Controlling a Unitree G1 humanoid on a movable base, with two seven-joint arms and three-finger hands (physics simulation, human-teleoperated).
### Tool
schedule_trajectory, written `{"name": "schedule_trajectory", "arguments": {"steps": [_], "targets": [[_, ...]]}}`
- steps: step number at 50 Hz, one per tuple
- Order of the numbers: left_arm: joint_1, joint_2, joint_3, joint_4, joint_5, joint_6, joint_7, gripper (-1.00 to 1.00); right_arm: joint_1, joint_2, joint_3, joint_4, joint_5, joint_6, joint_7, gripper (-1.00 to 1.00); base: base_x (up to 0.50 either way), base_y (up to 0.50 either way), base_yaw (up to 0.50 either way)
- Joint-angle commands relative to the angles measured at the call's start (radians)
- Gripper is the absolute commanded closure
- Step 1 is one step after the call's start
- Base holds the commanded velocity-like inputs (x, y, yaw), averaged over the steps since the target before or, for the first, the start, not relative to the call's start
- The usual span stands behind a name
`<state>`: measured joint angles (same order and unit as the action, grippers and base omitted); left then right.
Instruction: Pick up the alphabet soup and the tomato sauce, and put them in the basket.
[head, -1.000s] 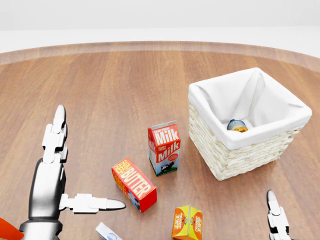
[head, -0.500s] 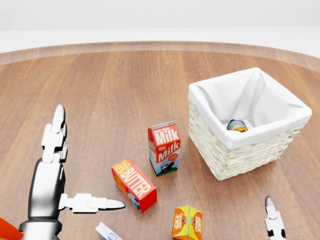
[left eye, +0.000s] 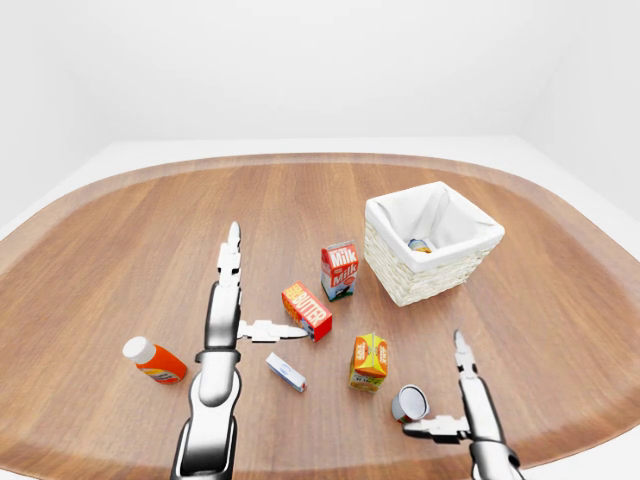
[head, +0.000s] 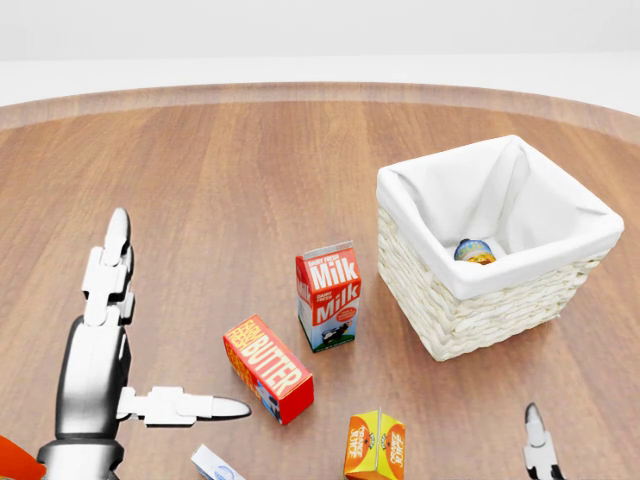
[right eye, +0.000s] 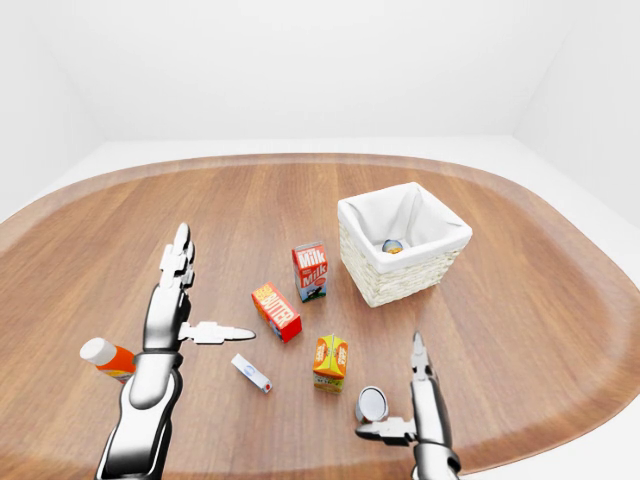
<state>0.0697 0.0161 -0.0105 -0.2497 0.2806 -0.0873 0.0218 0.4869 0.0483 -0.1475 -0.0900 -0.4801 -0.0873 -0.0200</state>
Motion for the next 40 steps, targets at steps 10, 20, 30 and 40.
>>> {"name": "schedule_trajectory", "arguments": {"steps": [10,20,30,40], "targets": [[-0.001,0.0,0.004,0.003,-0.017,0.0,0.001,-1.0,-0.025,-0.034,0.063,0.062,-0.11,0.0,-0.123,-1.0,0.0,0.0,0.0],[-0.004,-0.002,0.002,0.008,-0.017,0.0,0.001,-1.0,-0.013,-0.053,0.102,0.079,-0.147,0.0,-0.174,-1.0,0.0,0.0,0.0],[-0.003,-0.001,0.002,0.008,-0.017,0.0,0.002,-1.0,-0.003,-0.068,0.126,0.093,-0.17,0.0,-0.208,-1.0,0.0,0.0,0.0],[0.002,-0.001,0.0,0.002,-0.018,0.0,0.0,-1.0,-0.013,-0.075,0.15,0.109,-0.196,0.0,-0.24,-1.0,0.0,0.0,0.0]]}}
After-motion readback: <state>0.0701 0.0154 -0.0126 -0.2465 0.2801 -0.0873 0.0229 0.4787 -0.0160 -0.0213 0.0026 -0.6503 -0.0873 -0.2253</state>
